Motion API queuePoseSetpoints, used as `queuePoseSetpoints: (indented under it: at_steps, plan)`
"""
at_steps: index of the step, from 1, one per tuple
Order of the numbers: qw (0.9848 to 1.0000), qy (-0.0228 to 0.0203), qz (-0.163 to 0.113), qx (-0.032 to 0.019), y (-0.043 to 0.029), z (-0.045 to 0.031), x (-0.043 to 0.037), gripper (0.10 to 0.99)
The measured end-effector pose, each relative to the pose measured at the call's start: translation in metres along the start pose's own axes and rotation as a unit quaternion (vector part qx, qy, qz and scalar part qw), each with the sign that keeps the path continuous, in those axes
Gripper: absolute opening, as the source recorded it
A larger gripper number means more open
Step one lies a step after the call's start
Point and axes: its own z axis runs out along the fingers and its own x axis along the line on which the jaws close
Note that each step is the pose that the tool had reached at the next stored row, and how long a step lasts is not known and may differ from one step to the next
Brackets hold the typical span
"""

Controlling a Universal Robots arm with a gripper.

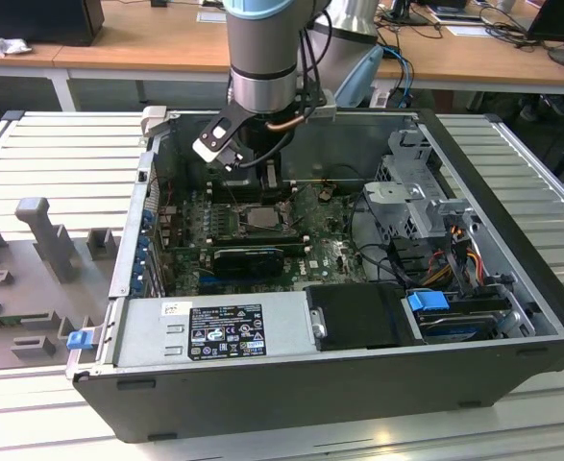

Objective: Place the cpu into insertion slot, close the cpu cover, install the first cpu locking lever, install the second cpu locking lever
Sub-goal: 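Close the cpu cover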

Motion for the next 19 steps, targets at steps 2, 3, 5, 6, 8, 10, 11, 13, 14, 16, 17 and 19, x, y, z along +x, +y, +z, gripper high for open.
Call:
queuePoseSetpoints:
  at_steps: [2, 3, 5, 6, 8, 10, 11, 13, 14, 16, 17, 19]
  plan:
    - [1.0000, 0.0000, 0.000, 0.0000, 0.0002, -0.0026, 0.0001, 0.106]
    - [1.0000, 0.0000, 0.000, 0.0000, 0.0003, -0.0037, 0.0002, 0.106]
    - [1.0000, 0.0000, 0.000, 0.0000, 0.0005, -0.0059, 0.0003, 0.106]
    - [1.0000, 0.0000, 0.000, 0.0000, 0.0005, -0.0066, 0.0003, 0.106]
    - [1.0000, 0.0001, 0.000, 0.0008, 0.0044, -0.0067, 0.0002, 0.106]
    - [1.0000, 0.0004, 0.000, 0.0023, 0.0126, -0.0060, -0.0001, 0.106]
    - [1.0000, 0.0004, 0.000, 0.0029, 0.0152, -0.0059, -0.0002, 0.106]
    - [1.0000, 0.0003, 0.000, 0.0054, 0.0171, -0.0071, -0.0003, 0.106]
    - [1.0000, 0.0005, 0.000, 0.0076, 0.0176, -0.0124, 0.0000, 0.106]
    - [1.0000, 0.0006, 0.001, 0.0084, 0.0181, -0.0201, 0.0004, 0.106]
    - [1.0000, 0.0005, 0.000, 0.0089, 0.0185, -0.0238, 0.0006, 0.106]
    - [1.0000, 0.0007, 0.000, 0.0096, 0.0192, -0.0239, 0.0006, 0.106]
